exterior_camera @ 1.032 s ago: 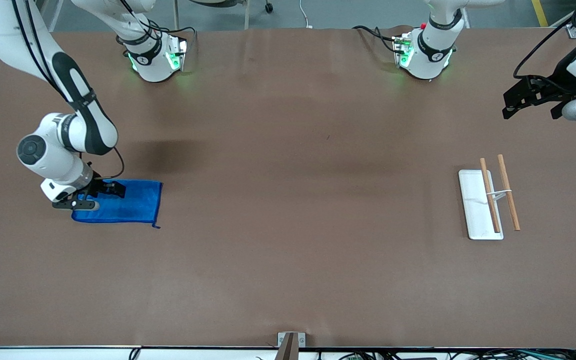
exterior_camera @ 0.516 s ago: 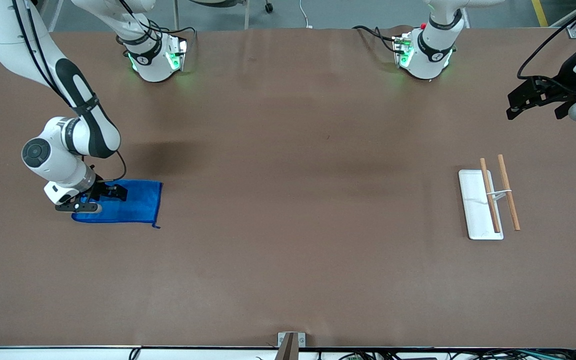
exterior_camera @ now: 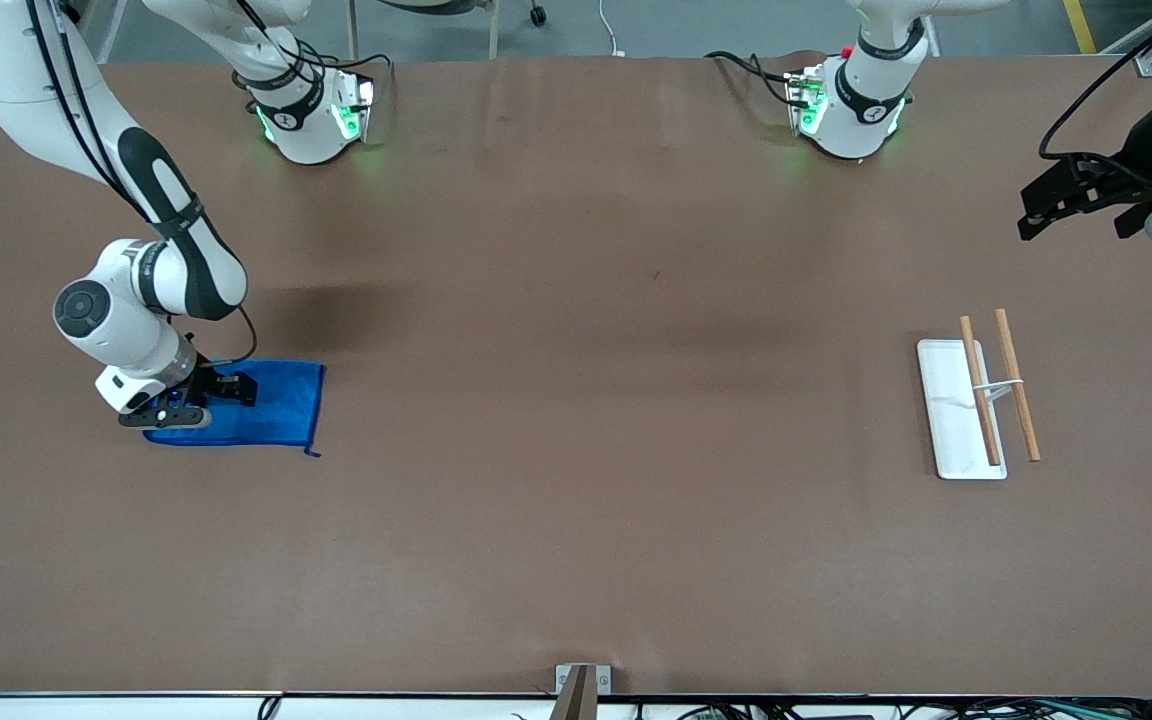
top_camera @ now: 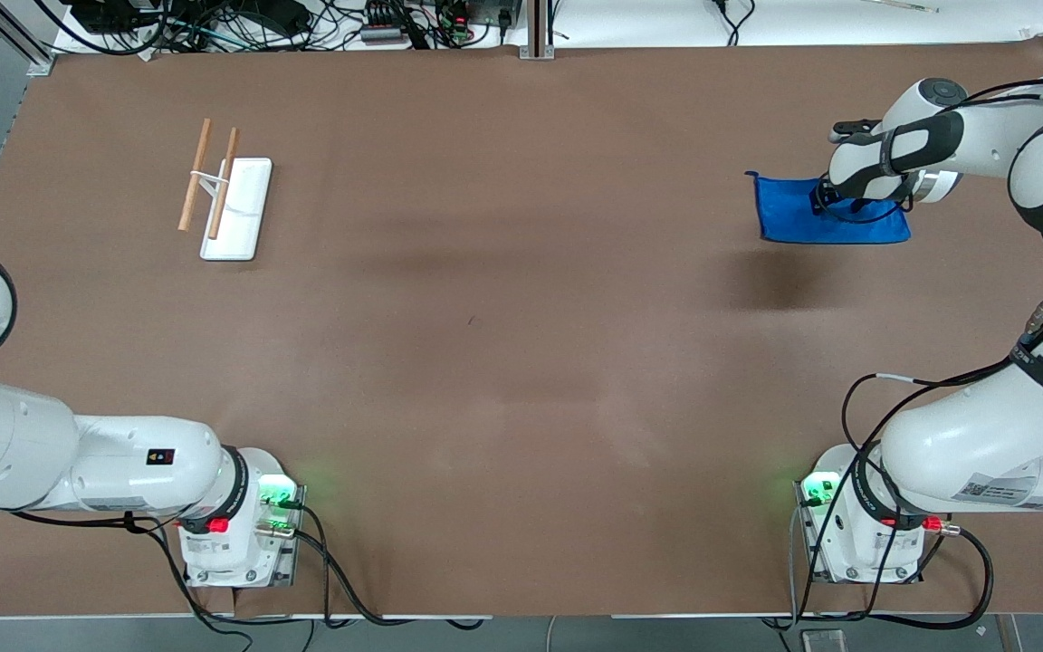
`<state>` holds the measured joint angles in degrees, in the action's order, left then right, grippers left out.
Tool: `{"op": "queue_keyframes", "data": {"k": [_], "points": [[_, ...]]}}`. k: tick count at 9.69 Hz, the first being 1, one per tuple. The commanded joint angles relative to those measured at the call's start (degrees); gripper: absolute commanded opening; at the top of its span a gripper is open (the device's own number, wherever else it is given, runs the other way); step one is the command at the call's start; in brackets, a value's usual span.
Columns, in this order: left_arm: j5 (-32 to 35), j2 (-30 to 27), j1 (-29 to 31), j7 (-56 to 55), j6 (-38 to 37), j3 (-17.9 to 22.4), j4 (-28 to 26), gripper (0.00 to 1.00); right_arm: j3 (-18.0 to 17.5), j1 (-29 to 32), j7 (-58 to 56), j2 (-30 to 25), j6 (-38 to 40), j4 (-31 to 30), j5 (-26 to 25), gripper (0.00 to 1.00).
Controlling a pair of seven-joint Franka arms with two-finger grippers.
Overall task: Right arm passes towel to left arm to hang
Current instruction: 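Grasp the blue towel's edge with the right gripper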
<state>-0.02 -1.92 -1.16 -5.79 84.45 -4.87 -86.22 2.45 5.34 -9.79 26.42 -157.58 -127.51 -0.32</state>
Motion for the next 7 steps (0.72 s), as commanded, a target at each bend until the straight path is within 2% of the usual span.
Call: {"op": "queue_keyframes", "data": {"k": [1,2,3,6,7], "points": [[-0.24,0.25,0.46,0.52,0.18,-0.23,-1.41,1.00,-0.25,0.03,-0.40,0.47,0.08,0.33,-0.47,0.08],[-0.24,0.25,0.46,0.43,0.10,-0.23,-1.41,1.00,-0.25,0.03,-0.23,0.38,0.26,0.41,-0.47,0.00],[-0.24,0.25,0.46,0.43,0.10,-0.23,-1.41,1.00,-0.25,-0.06,-0.23,0.21,0.43,0.59,-0.47,0.00],[-0.07,0.33,0.55,0.43,0.18,-0.23,-1.32,1.00,-0.34,-0.33,-0.05,-1.11,16.55,7.51,-0.47,0.00],[-0.07,0.33,0.55,0.43,0.18,-0.23,-1.32,1.00,-0.34,-0.33,0.12,-1.98,19.83,9.45,-0.47,0.00]]}}
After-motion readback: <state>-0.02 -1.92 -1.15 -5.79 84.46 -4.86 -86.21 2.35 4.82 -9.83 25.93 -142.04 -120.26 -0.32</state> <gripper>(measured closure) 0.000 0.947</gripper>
